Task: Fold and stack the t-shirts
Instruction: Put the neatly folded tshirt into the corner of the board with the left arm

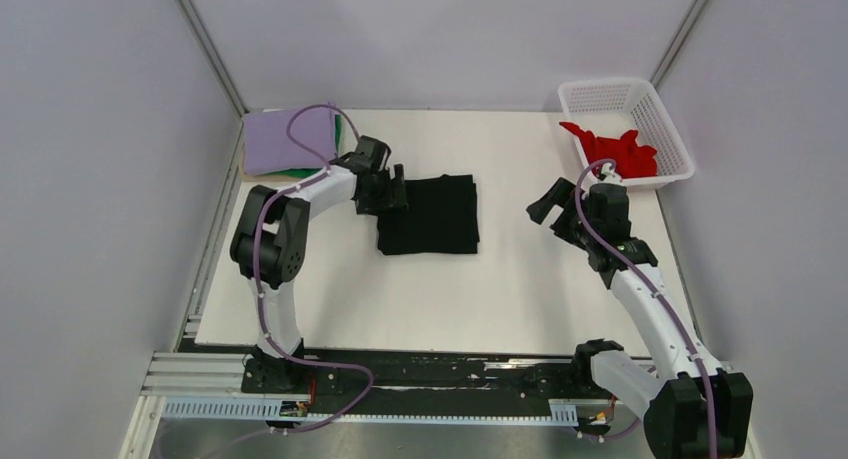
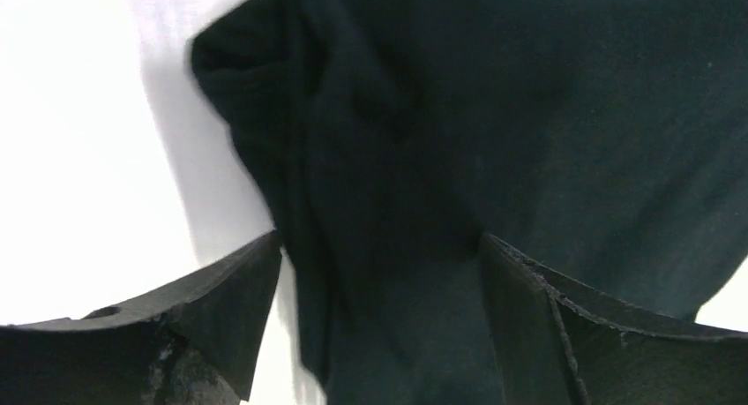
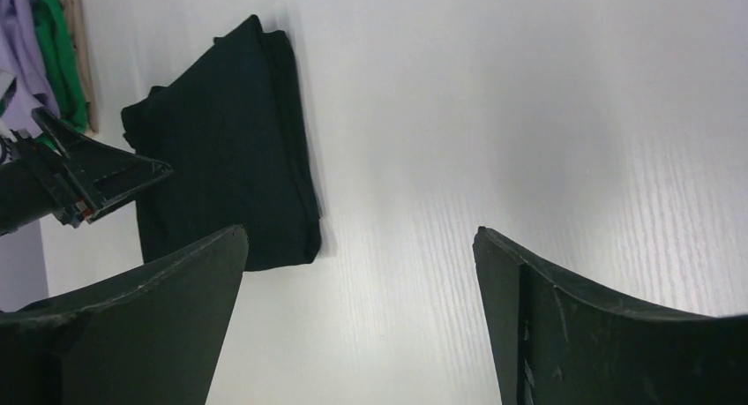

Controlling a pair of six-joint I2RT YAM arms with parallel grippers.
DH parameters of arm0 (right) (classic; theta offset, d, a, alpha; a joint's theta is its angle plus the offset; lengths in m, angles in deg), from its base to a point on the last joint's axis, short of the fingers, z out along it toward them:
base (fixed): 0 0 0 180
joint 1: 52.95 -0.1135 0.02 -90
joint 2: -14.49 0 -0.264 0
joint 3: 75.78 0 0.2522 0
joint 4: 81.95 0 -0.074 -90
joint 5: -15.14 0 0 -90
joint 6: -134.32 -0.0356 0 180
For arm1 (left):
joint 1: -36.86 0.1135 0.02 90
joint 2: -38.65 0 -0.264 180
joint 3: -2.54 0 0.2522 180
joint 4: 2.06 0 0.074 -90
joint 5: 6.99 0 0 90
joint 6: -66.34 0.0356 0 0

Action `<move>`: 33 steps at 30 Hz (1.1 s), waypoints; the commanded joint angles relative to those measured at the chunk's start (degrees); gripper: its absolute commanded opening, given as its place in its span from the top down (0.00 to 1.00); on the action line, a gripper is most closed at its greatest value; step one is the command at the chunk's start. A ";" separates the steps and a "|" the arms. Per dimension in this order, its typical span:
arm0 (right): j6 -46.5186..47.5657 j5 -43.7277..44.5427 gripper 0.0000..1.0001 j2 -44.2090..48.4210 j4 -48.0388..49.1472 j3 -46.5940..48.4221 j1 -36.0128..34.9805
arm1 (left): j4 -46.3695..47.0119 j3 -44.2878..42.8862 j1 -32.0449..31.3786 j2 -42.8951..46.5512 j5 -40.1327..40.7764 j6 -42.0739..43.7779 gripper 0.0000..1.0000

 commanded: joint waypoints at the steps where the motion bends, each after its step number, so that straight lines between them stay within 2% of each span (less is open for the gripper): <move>1: 2.80 2.87 0.00 1.25 -1.18 -0.63 0.93 | -4.80 -4.16 -4.04 -5.85 4.94 -0.68 0.18; 2: 3.16 3.53 0.00 1.49 -1.42 -0.46 1.08 | -5.74 -6.09 -5.11 -6.45 8.29 -0.70 0.23; 3: 3.54 4.61 0.00 1.77 -1.59 -0.35 1.15 | -7.75 -7.00 -5.59 -7.79 12.37 -0.70 0.34; 4: 3.82 5.19 0.00 2.02 -1.60 -0.31 1.28 | -8.67 -9.06 -6.53 -8.43 14.21 -0.40 0.41; 5: 3.91 6.83 0.00 2.35 -1.57 -0.30 1.36 | -10.76 -10.29 -6.87 -9.82 17.24 -0.11 0.56; 6: 3.97 7.86 0.00 2.63 -1.59 -0.30 1.40 | -12.71 -12.81 -7.42 -11.24 18.62 0.65 0.64; 7: 4.10 8.41 0.00 2.83 -1.57 -0.38 1.44 | -13.61 -14.00 -7.58 -11.88 21.11 1.16 0.81; 9: 4.57 9.30 0.00 2.98 -1.50 -0.43 1.55 | -16.15 -17.71 -7.86 -13.36 25.37 2.72 0.99; 15: 5.28 8.94 0.00 1.99 -0.84 0.00 1.85 | -15.82 -25.87 -7.88 -13.10 39.32 13.48 1.00; 21: 5.63 9.25 0.00 1.78 -0.56 0.15 2.07 | -8.73 -31.57 -7.03 -12.12 48.21 29.98 1.00; 27: 5.72 10.44 0.00 2.72 -0.42 -0.55 2.11 | -4.65 -36.88 -3.59 -11.95 51.06 39.91 1.00; 33: 5.76 9.49 0.00 1.22 -0.43 -0.24 2.40 | 2.35 -38.43 -0.46 -9.87 55.03 49.88 1.00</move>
